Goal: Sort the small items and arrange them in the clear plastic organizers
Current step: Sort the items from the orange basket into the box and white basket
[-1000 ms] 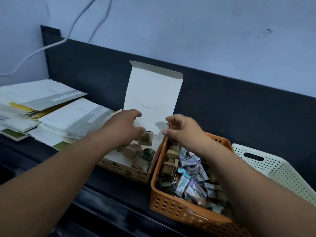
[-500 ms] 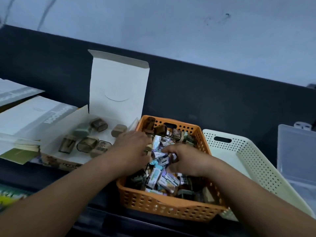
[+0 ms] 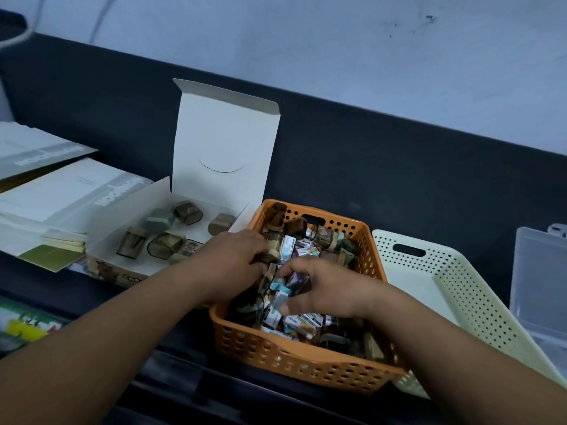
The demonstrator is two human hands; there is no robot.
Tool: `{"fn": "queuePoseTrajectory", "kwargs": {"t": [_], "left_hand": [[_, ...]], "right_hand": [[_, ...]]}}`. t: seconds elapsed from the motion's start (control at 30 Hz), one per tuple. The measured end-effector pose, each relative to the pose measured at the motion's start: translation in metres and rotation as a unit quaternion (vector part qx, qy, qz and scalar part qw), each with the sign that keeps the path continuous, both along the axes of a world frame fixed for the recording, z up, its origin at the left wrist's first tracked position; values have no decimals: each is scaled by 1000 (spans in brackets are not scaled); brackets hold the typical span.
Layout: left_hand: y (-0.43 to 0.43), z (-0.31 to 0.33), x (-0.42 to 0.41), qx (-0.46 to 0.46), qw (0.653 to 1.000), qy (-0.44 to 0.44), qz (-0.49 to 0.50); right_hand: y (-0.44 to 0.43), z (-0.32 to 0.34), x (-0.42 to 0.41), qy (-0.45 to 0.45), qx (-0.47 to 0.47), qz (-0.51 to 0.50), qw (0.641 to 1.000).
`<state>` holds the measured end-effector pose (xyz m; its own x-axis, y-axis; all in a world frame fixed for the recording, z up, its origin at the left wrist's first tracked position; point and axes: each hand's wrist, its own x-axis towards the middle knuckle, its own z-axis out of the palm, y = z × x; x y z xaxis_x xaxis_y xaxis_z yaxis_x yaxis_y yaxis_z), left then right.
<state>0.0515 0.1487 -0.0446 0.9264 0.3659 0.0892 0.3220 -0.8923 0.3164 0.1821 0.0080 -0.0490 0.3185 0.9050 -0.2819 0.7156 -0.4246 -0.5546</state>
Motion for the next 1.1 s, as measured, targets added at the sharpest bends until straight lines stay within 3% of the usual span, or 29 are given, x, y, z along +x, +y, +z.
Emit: {"fn": "queuePoseTrajectory", "kwargs": {"t": [0.17, 0.4, 0.53, 0.9, 1.0, 1.1], "left_hand": [[1, -1, 1, -18, 1000, -3, -1], [3, -4, 1, -36, 999, -6, 12], [1, -3, 2, -43, 998, 6, 36], [-12, 9, 1, -35, 998, 16, 43], [-14, 9, 1, -48, 998, 10, 45], [-13, 6, 2, -61, 997, 11, 50]], "right_hand": [[4, -9, -5, -52, 20, 21, 998], [-9, 2, 8, 25, 95, -57, 993], [-16, 9, 14, 23, 154, -107, 982], [-75, 42, 54, 134, 344, -265, 891], [-100, 43, 76, 104, 349, -317, 876], [-117, 30, 90, 22, 292, -348, 891]]}}
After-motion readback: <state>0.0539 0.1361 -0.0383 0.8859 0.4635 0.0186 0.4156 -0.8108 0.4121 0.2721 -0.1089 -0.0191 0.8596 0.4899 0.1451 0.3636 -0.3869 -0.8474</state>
